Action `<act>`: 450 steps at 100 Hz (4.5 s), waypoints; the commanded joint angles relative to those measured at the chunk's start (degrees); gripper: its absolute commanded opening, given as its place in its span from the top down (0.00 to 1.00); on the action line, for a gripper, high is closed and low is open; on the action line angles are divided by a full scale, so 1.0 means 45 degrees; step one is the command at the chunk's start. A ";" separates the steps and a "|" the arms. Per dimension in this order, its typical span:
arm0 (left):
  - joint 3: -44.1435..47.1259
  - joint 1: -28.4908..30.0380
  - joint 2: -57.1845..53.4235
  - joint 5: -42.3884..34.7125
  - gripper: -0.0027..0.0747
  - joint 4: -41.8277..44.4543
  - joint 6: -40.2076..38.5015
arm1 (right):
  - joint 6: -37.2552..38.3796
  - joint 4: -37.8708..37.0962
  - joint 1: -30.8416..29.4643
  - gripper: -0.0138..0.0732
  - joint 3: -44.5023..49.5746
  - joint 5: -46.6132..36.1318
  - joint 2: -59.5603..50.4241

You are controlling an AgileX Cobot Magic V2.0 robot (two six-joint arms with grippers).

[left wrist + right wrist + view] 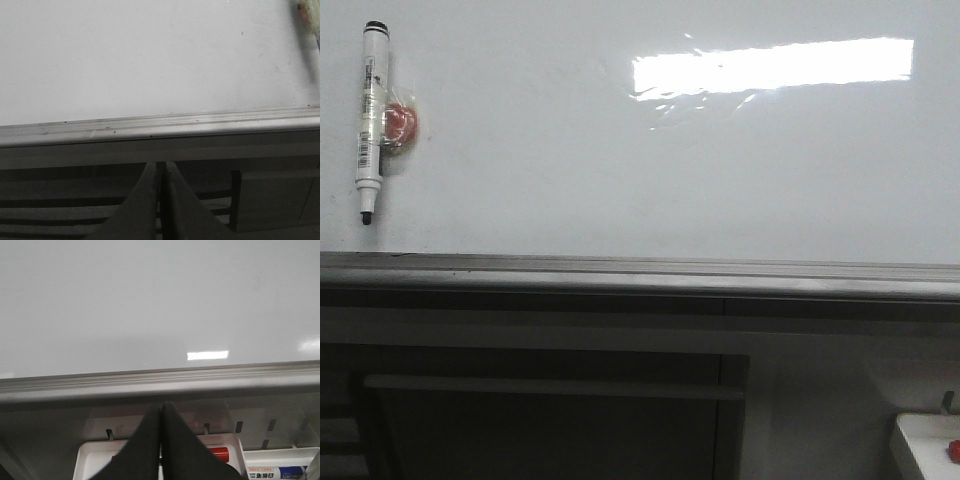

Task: Write number 0 on whiteboard

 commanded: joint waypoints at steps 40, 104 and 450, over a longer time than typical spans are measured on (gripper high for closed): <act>0.0160 -0.0057 -0.0342 -0.0887 0.99 -0.0116 -0.0077 | -0.0052 -0.0141 -0.0092 0.91 0.0324 -0.0156 -0.0280; 0.0160 -0.0057 -0.0342 -0.5480 0.99 0.0464 -0.0077 | -0.0052 -0.0496 -0.0092 0.91 0.0324 -0.2448 -0.0280; -0.4994 -0.7359 1.5571 -1.1332 0.49 -0.5096 0.0469 | -0.5322 0.5768 0.5098 0.90 -0.7488 0.3748 0.5134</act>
